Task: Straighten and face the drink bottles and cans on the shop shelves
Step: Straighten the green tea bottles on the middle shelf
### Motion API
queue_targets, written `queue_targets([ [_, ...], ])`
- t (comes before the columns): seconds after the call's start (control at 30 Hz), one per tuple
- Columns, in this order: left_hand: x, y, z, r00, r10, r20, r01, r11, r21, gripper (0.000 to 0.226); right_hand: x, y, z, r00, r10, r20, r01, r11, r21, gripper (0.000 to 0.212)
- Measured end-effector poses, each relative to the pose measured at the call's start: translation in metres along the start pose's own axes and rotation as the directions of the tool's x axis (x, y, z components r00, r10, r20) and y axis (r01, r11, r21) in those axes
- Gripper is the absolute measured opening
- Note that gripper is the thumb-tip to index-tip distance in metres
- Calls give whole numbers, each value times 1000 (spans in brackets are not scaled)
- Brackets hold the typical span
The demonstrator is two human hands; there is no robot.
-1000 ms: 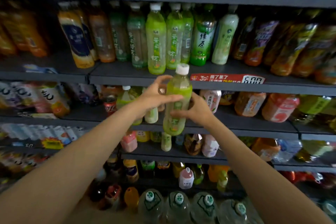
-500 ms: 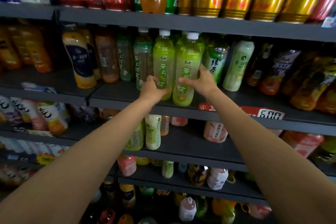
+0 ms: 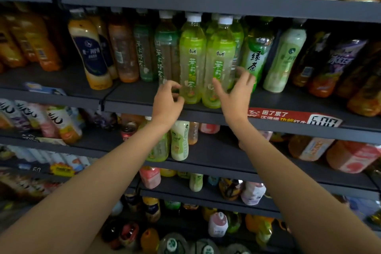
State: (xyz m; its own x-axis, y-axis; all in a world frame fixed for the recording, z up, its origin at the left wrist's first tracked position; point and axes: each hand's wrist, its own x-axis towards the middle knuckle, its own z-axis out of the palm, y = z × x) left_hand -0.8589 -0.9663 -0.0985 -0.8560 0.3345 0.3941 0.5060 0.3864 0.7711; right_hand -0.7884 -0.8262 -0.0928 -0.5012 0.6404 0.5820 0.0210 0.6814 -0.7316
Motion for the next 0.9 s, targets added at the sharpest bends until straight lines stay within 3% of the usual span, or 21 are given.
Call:
queue_targets([
  [0.07, -16, -19, -14, 982, 70, -173, -74, 997, -18, 17, -31, -6, 4, 978, -166, -128, 174, 983, 61, 35],
  [0.1, -25, -32, -21, 972, 82, -221, -86, 996, -9, 16, -48, -7, 10, 966, -241, -98, 248, 966, 75, 28],
  [0.23, -53, -93, -40, 963, -50, -265, 63, 997, 39, 15, -103, -6, 54, 886, -371, 279, 386, 923, 1, 21],
  [0.3, -56, -117, -48, 951, -158, -266, 178, 983, 51, 15, -119, -2, 79, 847, -262, 462, 348, 931, -110, 24],
  [0.37, -52, -137, -55, 954, -198, -223, 220, 972, 76, 14, -127, 1, 99, 792, -65, 607, 261, 935, -240, 42],
  [0.47, -48, -159, -64, 972, -214, -96, 225, 965, 131, 16, -137, 0, 119, 710, 109, 696, 206, 913, -353, 52],
  [0.53, -48, -169, -66, 978, -208, -15, 208, 968, 143, 18, -146, -1, 130, 728, 138, 671, 156, 920, -358, 49],
  [0.67, -49, -189, -72, 970, -241, 16, 236, 961, 142, 19, -160, -5, 142, 850, 108, 516, 112, 920, -376, 29],
  [0.8, -49, -205, -81, 956, -291, 20, 285, 946, 153, 19, -167, -14, 156, 806, 20, 592, 212, 924, -319, 28],
  [0.9, -49, -216, -90, 946, -323, 34, 314, 937, 152, 23, -176, -26, 181, 736, 14, 677, 263, 915, -306, 45],
])
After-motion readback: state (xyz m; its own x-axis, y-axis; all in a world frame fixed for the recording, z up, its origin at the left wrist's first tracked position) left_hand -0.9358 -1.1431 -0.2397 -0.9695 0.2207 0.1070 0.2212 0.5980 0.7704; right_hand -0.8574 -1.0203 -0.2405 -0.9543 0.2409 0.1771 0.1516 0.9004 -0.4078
